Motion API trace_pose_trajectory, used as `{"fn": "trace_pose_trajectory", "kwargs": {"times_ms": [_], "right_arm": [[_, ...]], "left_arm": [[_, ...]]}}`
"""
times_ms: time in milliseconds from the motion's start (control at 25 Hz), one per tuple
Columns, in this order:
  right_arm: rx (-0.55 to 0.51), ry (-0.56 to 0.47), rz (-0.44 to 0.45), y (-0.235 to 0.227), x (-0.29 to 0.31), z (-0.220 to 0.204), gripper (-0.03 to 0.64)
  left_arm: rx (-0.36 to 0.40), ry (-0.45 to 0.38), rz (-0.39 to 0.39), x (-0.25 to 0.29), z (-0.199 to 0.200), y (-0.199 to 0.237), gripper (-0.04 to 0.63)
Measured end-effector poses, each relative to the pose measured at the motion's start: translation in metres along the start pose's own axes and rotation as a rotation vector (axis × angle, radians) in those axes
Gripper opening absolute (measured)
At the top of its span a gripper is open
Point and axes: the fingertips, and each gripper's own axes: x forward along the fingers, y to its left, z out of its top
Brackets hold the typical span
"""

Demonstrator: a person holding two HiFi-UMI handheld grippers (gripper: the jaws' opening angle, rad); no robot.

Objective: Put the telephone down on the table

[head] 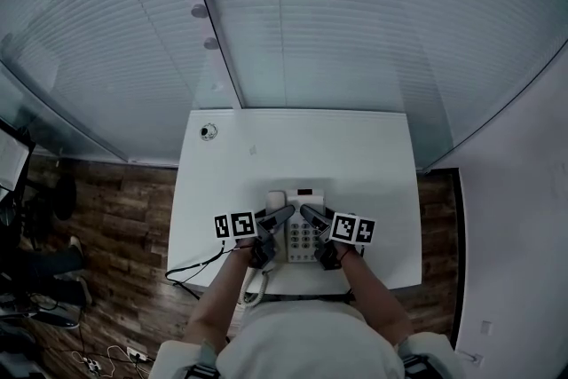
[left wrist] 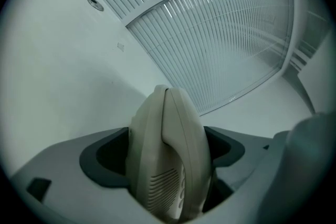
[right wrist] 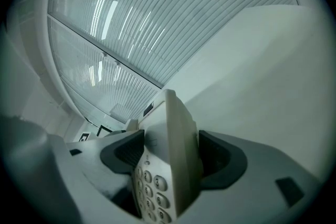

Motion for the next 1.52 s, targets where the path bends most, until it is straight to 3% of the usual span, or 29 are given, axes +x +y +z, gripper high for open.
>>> {"fn": "trace_pose_trajectory", "kwargs": {"times_ms": [240,440,600,800,960,1160,1360,1480,1520], "right_arm": [[0.003,-0.004,-0.015,-0.001,0.000,-0.001,0.318],[-0.017,-0.023,-0.064,-0.006,0.002,0.000,0.318],[-0.041,-0.044,-0.094,-0.004,-0.004,0.003,0.318],[-0.059,-0.080,-0.100,-0.003,-0.013,0.002,0.318],[-0.137,-0.117,-0.122,0.007,-0.028,0.003,0.318],[-0.228,-0.192,-0.135,0.028,-0.049,0.001,0.316],[-0.231,-0.219,-0.076,0.058,-0.059,-0.012,0.314],[-0.235,-0.221,-0.053,0.076,-0.068,-0.026,0.281],[-0.241,-0.222,-0.049,0.081,-0.071,-0.032,0.261]], "left_arm": [[0.010,0.019,0.028,0.000,-0.001,0.002,0.430],[0.128,0.023,0.119,0.001,-0.002,0.005,0.430],[0.098,0.027,0.119,-0.006,-0.006,0.002,0.430],[0.056,-0.047,0.138,-0.022,-0.005,0.006,0.430],[0.039,-0.098,0.125,-0.041,-0.004,-0.001,0.430],[0.095,-0.145,0.106,-0.061,-0.009,-0.020,0.428],[0.158,-0.166,0.078,-0.081,-0.019,-0.043,0.426],[0.178,-0.184,0.087,-0.098,-0.030,-0.052,0.415],[0.188,-0.195,0.104,-0.105,-0.033,-0.052,0.383]]}}
